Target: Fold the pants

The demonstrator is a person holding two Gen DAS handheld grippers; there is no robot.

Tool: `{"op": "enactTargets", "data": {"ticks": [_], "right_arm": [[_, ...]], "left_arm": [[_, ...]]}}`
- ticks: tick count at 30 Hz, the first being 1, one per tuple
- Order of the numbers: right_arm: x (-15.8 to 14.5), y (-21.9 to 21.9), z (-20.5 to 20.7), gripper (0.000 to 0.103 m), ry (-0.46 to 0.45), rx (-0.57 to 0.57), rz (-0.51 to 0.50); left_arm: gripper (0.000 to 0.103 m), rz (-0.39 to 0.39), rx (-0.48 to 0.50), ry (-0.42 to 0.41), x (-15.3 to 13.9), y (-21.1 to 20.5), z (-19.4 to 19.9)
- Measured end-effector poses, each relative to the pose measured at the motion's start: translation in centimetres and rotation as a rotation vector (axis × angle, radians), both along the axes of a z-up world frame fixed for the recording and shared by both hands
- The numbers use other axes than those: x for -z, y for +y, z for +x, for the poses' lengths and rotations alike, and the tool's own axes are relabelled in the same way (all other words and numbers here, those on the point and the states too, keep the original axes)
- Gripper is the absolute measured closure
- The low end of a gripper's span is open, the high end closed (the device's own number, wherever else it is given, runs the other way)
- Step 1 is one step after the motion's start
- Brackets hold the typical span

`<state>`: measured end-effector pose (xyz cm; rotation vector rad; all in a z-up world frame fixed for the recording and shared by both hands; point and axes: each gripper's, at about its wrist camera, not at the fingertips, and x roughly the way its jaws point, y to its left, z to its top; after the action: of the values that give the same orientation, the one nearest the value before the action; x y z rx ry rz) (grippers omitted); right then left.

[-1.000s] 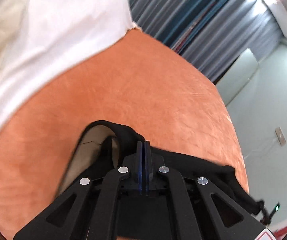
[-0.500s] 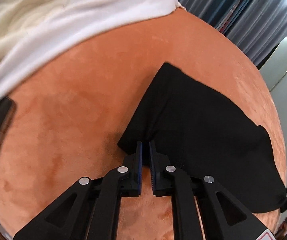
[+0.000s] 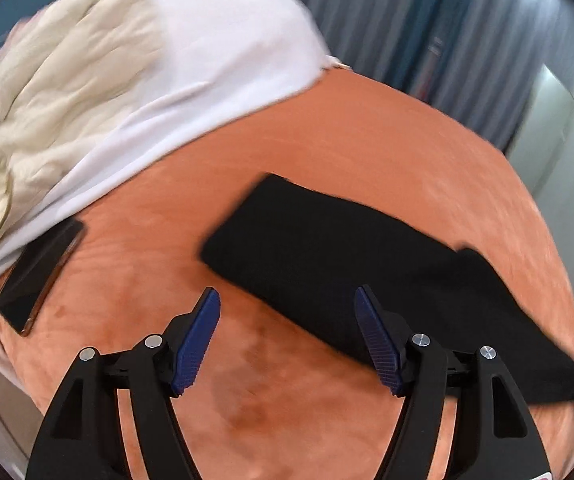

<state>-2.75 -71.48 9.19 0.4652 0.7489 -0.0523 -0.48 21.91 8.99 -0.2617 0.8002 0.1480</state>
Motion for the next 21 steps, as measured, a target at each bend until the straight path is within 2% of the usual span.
{"op": "enactTargets", "data": {"ticks": [1, 2, 3, 4, 6, 7, 8, 9, 10, 11, 12, 13, 14, 16, 18, 21], "right_arm": [[0.8, 0.7, 1.7, 0.074, 0.052, -0.032, -0.023], [1.4, 1.8, 3.6, 0.097, 0.115, -0.05, -0.113], [1.1, 2.7, 4.4, 0.097, 0.13, -0.056, -0.186], [-1.0, 4.3, 4.8, 0.097, 0.056, -0.081, -0.301], [-6.1, 6.3, 2.9, 0.097, -0.175, -0.152, -0.408], [-7.4, 7.2, 1.9, 0.096, -0.236, -0.175, -0.482], [-8.1, 8.0, 1.0, 0.091, -0.274, -0.197, -0.602], [-7.0, 8.4, 0.7, 0.066, -0.234, -0.21, -0.768], [-5.3, 7.7, 1.1, 0.051, -0.153, -0.204, -0.832], [-2.4, 6.2, 1.3, 0.038, -0.029, -0.198, -0.884], [0.1, 4.7, 1.0, 0.042, 0.067, -0.201, -0.898], [1.9, 3.3, 0.2, 0.044, 0.133, -0.174, -0.908], [2.6, 2.5, -0.6, 0.044, 0.155, -0.146, -0.903], [2.8, 0.5, -3.2, 0.043, 0.128, -0.094, -0.749], [1.5, -0.5, -4.4, 0.04, 0.069, -0.061, -0.571], [-0.8, -2.0, -2.9, 0.037, -0.004, -0.04, -0.287]], "left_arm": [[0.036, 0.011, 0.023, 0.001, 0.5, -1.6, 0.4], [0.036, 0.014, 0.043, 0.004, 0.7, -2.7, 0.4], [0.036, 0.016, 0.058, 0.014, 0.9, -4.2, 0.3], [0.036, 0.013, 0.069, 0.018, 1.1, -4.6, 0.2], [0.036, 0.007, 0.097, 0.031, 1.4, -6.1, -0.1], [0.036, 0.001, 0.117, 0.032, 1.5, -6.8, -0.3], [0.036, 0.005, 0.13, 0.033, 1.7, -7.3, -0.5], [0.036, 0.011, 0.139, 0.032, 1.8, -8.0, -0.7], [0.036, 0.016, 0.155, 0.029, 2.1, -8.8, -1.1], [0.036, 0.017, 0.167, 0.034, 2.4, -9.5, -1.3], [0.036, 0.015, 0.175, 0.041, 2.8, -10.0, -1.3], [0.036, 0.014, 0.189, 0.052, 3.4, -10.7, -1.5], [0.036, 0.017, 0.201, 0.057, 3.7, -11.4, -1.7], [0.036, 0.021, 0.224, 0.073, 4.3, -12.8, -1.7], [0.036, 0.019, 0.246, 0.079, 4.6, -14.4, -1.6], [0.036, -0.001, 0.273, 0.073, 4.8, -16.4, -1.6]]}}
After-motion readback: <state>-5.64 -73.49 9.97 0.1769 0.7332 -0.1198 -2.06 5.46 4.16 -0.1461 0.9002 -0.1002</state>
